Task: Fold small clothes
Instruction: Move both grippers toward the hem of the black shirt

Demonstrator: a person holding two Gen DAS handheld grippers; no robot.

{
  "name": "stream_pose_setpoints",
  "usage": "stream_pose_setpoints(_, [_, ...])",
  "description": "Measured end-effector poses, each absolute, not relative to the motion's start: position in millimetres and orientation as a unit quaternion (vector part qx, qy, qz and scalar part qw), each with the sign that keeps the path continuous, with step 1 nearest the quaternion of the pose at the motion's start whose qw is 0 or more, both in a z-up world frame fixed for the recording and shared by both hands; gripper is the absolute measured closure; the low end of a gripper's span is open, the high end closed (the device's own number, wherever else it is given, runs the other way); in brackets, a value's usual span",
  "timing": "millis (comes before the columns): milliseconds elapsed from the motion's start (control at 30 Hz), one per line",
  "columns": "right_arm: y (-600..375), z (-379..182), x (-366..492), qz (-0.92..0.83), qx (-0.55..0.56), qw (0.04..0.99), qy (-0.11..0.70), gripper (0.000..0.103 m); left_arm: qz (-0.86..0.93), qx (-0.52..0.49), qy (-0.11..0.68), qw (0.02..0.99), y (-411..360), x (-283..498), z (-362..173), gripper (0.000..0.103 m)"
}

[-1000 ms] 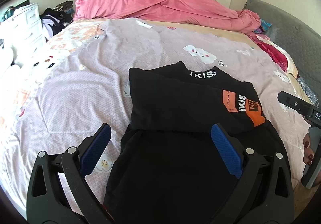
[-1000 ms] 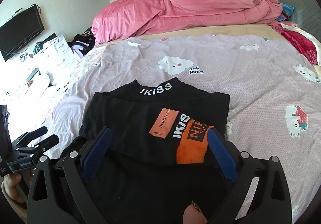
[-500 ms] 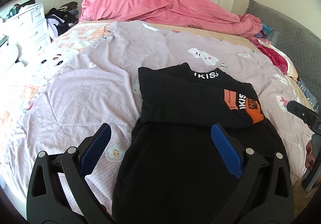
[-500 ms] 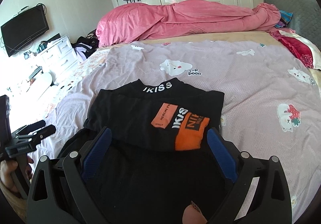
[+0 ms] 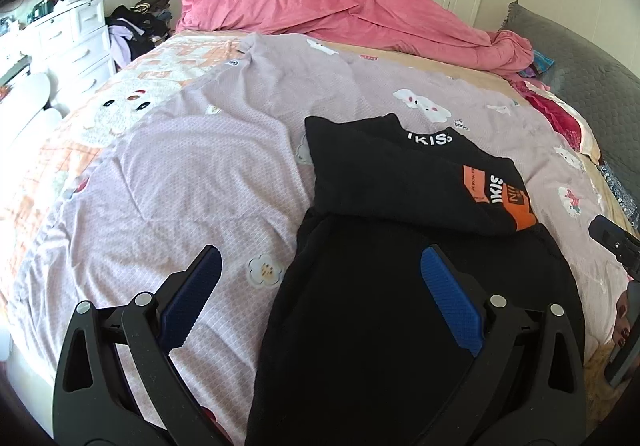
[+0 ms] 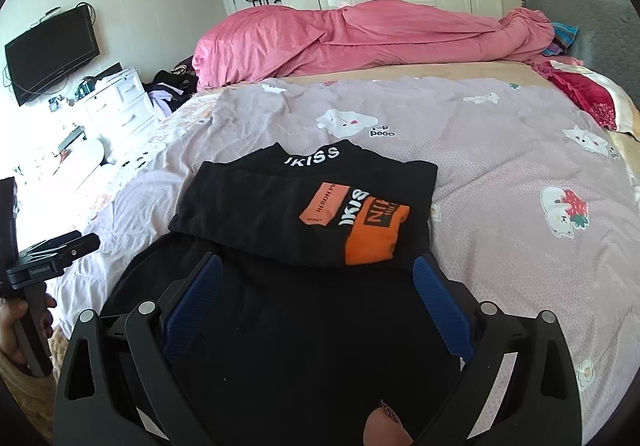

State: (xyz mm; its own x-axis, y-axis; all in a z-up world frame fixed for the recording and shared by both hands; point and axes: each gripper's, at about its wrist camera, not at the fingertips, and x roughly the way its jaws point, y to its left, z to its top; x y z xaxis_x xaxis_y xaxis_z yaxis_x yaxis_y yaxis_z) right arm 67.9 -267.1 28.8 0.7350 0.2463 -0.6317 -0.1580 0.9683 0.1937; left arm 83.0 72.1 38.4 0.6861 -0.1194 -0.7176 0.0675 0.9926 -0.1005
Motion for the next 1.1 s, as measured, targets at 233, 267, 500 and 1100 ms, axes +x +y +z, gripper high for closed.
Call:
stream_pose_setpoints(233, [-275.0, 15.2, 53.3, 0.094, 0.076, 0.926, 0.357, 0.007, -0.044, -0.04, 0.402, 0.914, 87.6, 69.0, 29.2, 0.009])
stream_pose_setpoints(267, [-277.0, 12.7, 51.7, 0.092, 0.078, 0.925, 0.361, 0.007, -0.042, -0.041, 0.402, 0.914, 89.5, 67.4, 27.9, 0.009])
stream_pose_setpoints(500, [-288.9, 1.3, 35.4, 0.067, 0.089, 0.921, 0.373, 0.007, -0.041, -0.058, 0.403, 0.912, 102.5, 55.9, 20.9, 0.009])
stream_pose_setpoints(1100, [-303.4, -11.8, -3.4, 0.053, 0.118, 0.908, 0.399, 0.006, -0.057, -0.074, 0.426, 0.9, 117.1, 30.4, -2.3, 0.009])
